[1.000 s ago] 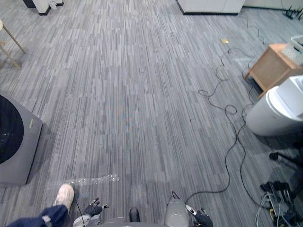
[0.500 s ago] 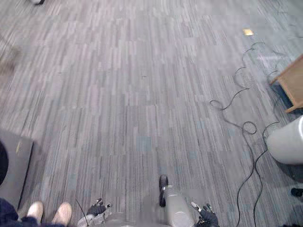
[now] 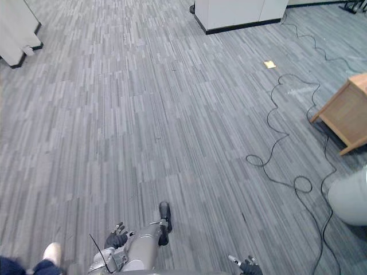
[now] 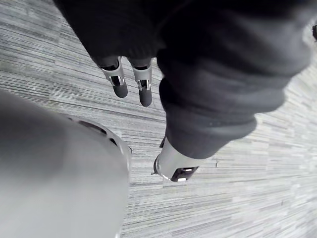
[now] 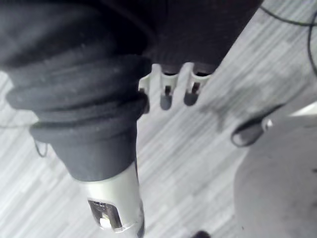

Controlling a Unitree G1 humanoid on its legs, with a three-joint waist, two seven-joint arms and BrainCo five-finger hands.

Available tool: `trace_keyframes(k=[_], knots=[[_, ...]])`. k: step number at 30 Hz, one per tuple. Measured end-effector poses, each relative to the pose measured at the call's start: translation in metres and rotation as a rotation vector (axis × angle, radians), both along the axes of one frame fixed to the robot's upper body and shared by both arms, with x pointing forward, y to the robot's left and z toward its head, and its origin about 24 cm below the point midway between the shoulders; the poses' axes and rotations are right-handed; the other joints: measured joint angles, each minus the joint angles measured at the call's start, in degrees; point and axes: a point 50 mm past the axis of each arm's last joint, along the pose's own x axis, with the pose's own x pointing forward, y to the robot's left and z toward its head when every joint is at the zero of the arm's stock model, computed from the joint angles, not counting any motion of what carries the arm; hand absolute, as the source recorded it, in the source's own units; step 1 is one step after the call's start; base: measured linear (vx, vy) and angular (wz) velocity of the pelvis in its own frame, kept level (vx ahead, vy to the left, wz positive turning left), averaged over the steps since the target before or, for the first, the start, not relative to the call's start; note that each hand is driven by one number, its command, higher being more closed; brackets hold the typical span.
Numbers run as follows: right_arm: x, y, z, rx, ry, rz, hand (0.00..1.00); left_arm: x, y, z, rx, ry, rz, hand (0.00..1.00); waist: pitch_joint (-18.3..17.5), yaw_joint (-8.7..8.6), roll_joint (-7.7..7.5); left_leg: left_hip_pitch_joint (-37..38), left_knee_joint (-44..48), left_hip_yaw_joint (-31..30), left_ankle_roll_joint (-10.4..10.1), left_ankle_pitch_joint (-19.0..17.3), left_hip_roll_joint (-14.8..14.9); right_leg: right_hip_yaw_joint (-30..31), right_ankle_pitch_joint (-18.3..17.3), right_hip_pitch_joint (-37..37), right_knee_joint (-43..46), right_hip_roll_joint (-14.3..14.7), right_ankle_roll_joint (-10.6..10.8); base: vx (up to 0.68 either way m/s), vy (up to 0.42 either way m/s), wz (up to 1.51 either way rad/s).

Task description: Organize washtable

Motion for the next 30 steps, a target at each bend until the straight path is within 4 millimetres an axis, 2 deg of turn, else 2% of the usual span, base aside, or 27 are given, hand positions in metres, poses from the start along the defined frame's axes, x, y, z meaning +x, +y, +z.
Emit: trace_keyframes(k=[1,2,3,4,5,6,7,9,10,11,12,13,15,17,18,19,20,21,22,23,24,25,26,27,28,29,30], knots=[[-0.002,0.002,-0.001,0.008,0.005,0.001,0.0,-0.002,0.004,0.0,0.009,0.008,0.004,0.0,-0.7,-0.05,-1.2,0.9,-0.8,0.4,0.6,0.2,-1.1,0.5,0.0,-2.1,4.7,-0.9,0.1,0.76,0.315,-0.17],[-0.006,0.012,-0.003,0.041,0.015,-0.008,0.0,-0.003,0.013,0.001,0.033,0.014,0.0,0.0,-1.1,-0.17,-4.09,4.2,-2.0,2.0,2.4,-0.7,-3.5,1.5,1.6,-5.4,15.4,-2.7,2.7,0.74,0.282,-0.03],[-0.01,0.018,-0.004,0.061,0.023,-0.034,0.0,-0.004,0.017,0.0,0.047,0.026,-0.012,0.0,-1.4,-0.46,-5.73,7.4,-1.4,2.5,4.2,-3.3,-5.5,3.2,7.5,-8.7,25.3,-3.3,9.0,0.73,0.258,0.06],[-0.01,0.019,-0.005,0.065,0.024,-0.036,0.0,-0.004,0.017,0.0,0.05,0.031,-0.018,0.0,-1.4,-0.59,-5.96,9.2,-1.1,2.3,4.5,-5.0,-6.2,4.3,12.4,-9.7,29.4,-3.1,12.4,0.83,0.284,0.12],[-0.01,0.018,-0.004,0.07,0.023,-0.031,0.0,-0.006,0.015,-0.002,0.052,0.046,-0.036,0.0,-0.9,-0.66,-5.04,13.1,-1.1,1.5,4.7,-8.0,-7.0,5.2,18.9,-12.1,37.8,-2.4,17.0,0.63,0.211,0.12],[-0.01,0.016,-0.004,0.071,0.017,-0.03,0.0,-0.007,0.013,-0.003,0.059,0.062,-0.062,0.0,-0.8,-0.75,-4.75,17.2,-2.0,0.8,4.8,-10.2,-7.8,3.5,18.2,-15.9,46.6,-2.5,17.5,0.61,0.203,0.17],[-0.01,0.016,-0.004,0.071,0.014,-0.033,0.0,-0.007,0.012,-0.004,0.062,0.068,-0.076,0.0,-0.8,-1.04,-4.59,19.4,-2.8,-0.1,5.0,-11.0,-8.4,1.3,16.5,-17.9,50.3,-2.5,16.3,0.58,0.161,0.46],[-0.006,0.011,-0.002,0.061,-0.02,-0.082,0.0,-0.012,0.004,-0.009,0.057,0.119,-0.141,0.0,-0.4,-3.72,-3.07,27.2,-6.2,-4.8,5.5,-13.2,-9.0,-8.3,6.9,-26.3,54.6,-3.7,8.9,0.57,0.094,0.85],[-0.005,0.009,-0.001,0.059,-0.036,-0.103,0.0,-0.013,0.002,-0.01,0.059,0.131,-0.163,0.0,-0.1,-3.85,-2.66,29.2,-7.1,-5.7,5.4,-13.7,-9.0,-9.7,4.6,-28.2,53.4,-3.6,8.2,0.68,0.027,0.87],[-0.008,0.006,0.0,0.059,-0.043,-0.147,0.0,-0.013,-0.001,-0.011,0.051,0.145,-0.18,0.0,0.1,-4.09,-1.91,32.8,-8.1,-7.3,5.4,-14.5,-8.9,-11.3,1.7,-31.8,48.6,-3.1,7.2,0.7,-0.032,0.88],[-0.01,0.004,0.0,0.06,-0.048,-0.18,0.0,-0.016,-0.004,-0.013,0.039,0.161,-0.198,0.0,0.3,-4.48,-1.22,35.8,-8.5,-9.5,5.3,-16.4,-8.7,-11.6,0.7,-35.0,41.0,-2.8,6.7,0.58,-0.038,0.94],[-0.011,0.002,0.0,0.059,-0.048,-0.193,0.0,-0.017,-0.005,-0.014,0.035,0.168,-0.203,0.0,0.4,-4.92,-0.71,36.7,-8.5,-10.5,5.3,-17.5,-8.4,-11.6,0.9,-36.2,36.0,-2.6,6.5,0.61,-0.105,1.02],[-0.013,0.002,0.0,0.067,-0.051,-0.223,0.0,-0.022,-0.01,-0.016,0.011,0.183,-0.191,0.0,0.5,-5.25,0.66,40.6,-8.7,-14.1,4.7,-22.0,-7.3,-11.6,9.5,-39.4,8.9,-2.9,6.4,0.71,-0.168,0.87],[-0.015,0.002,-0.001,0.072,-0.046,-0.244,0.0,-0.028,-0.009,-0.018,-0.014,0.197,-0.136,0.0,0.4,-5.58,0.67,44.5,-10.7,-16.6,4.1,-24.8,-6.3,-13.7,13.6,-41.6,-1.6,-4.4,7.0,0.66,-0.213,0.66],[-0.015,0.001,0.0,0.069,-0.051,-0.245,0.0,-0.033,-0.011,-0.019,-0.025,0.208,-0.122,0.0,0.1,-6.05,1.31,46.0,-11.5,-17.1,3.9,-25.3,-5.0,-14.0,13.5,-42.3,-0.9,-4.2,6.8,0.84,-0.264,0.96],[-0.023,0.006,-0.001,0.079,-0.041,-0.256,0.0,-0.045,-0.005,-0.02,-0.028,0.231,-0.086,0.0,-0.7,-6.86,0.0,46.5,-7.5,-18.0,3.7,-25.5,-5.0,-12.1,16.0,-42.6,2.3,-4.6,5.6,0.89,-0.306,0.97],[-0.027,0.003,0.0,0.077,-0.044,-0.305,0.0,-0.044,-0.007,-0.021,-0.044,0.227,-0.045,0.0,-1.2,-7.07,0.56,43.6,2.6,-18.0,3.0,-25.8,-3.4,-11.5,22.0,-41.9,5.2,-3.6,3.4,0.89,-0.334,0.93],[-0.03,-0.001,0.001,0.068,-0.049,-0.331,0.0,-0.045,-0.011,-0.022,-0.065,0.234,-0.02,0.0,-2.0,-7.08,1.78,40.9,8.7,-18.1,1.3,-24.7,-2.1,-12.2,23.1,-41.4,6.2,-2.9,2.6,1.04,-0.459,0.57],[-0.029,-0.013,0.005,0.033,-0.083,-0.356,0.0,-0.047,-0.022,-0.023,-0.127,0.223,0.079,0.0,-2.2,-6.43,5.46,33.7,25.1,-17.9,-3.8,-15.9,1.2,-14.6,19.8,-39.2,9.1,0.0,1.0,0.86,-0.382,0.22],[-0.025,-0.016,0.007,0.025,-0.095,-0.345,0.0,-0.049,-0.021,-0.023,-0.143,0.216,0.117,0.0,-2.2,-6.24,6.03,30.8,31.1,-17.5,-4.8,-8.1,2.1,-14.6,17.6,-37.9,9.5,1.3,-0.3,1.04,-0.446,-0.17],[-0.019,-0.014,0.007,0.026,-0.11,-0.333,0.0,-0.047,-0.015,-0.021,-0.149,0.194,0.159,0.0,-1.7,-5.34,5.46,25.6,41.7,-16.2,-5.6,1.6,4.1,-13.9,14.4,-34.1,9.3,3.4,-1.7,0.7,-0.292,-0.35],[-0.017,-0.013,0.007,0.029,-0.114,-0.336,0.0,-0.041,-0.011,-0.02,-0.145,0.178,0.158,0.0,-0.9,-5.09,5.67,22.1,50.0,-14.8,-3.7,-0.2,5.9,-13.8,12.8,-29.7,8.4,4.6,-2.2,0.84,-0.365,-0.42],[-0.016,-0.008,0.005,0.044,-0.1,-0.329,0.0,-0.037,-0.005,-0.018,-0.137,0.157,0.166,0.0,0.3,-4.19,3.38,18.2,56.6,-11.8,-1.2,-5.0,7.3,-13.0,10.7,-23.3,6.6,5.2,-3.1,0.8,-0.374,-0.32],[-0.016,-0.004,0.004,0.054,-0.088,-0.32,0.0,-0.032,0.0,-0.015,-0.132,0.123,0.186,0.0,0.5,-3.37,2.01,15.3,57.7,-9.4,-1.3,-8.2,7.4,-11.6,9.4,-18.9,4.5,5.1,-3.5,0.78,-0.37,-0.33],[-0.016,-0.001,0.003,0.059,-0.082,-0.315,0.0,-0.03,0.002,-0.013,-0.129,0.106,0.194,0.0,0.4,-3.11,1.44,13.0,57.3,-8.1,-1.6,-9.9,7.3,-10.8,8.6,-16.3,3.0,5.1,-3.7,0.75,-0.334,-0.4],[-0.012,0.001,0.003,0.065,-0.079,-0.306,0.0,-0.027,0.004,-0.01,-0.128,0.078,0.193,0.0,0.3,-2.53,0.93,8.1,53.3,-6.1,-2.0,-12.5,6.6,-9.2,7.0,-12.5,0.9,5.2,-3.8,0.84,-0.271,-0.58],[-0.004,-0.001,0.003,0.062,-0.083,-0.274,0.0,-0.023,0.005,-0.008,-0.121,0.052,0.187,0.0,0.4,-1.78,1.11,3.9,43.4,-4.8,-3.2,-14.4,5.3,-7.6,5.1,-10.3,0.3,5.1,-4.0,0.83,-0.208,-0.66]])
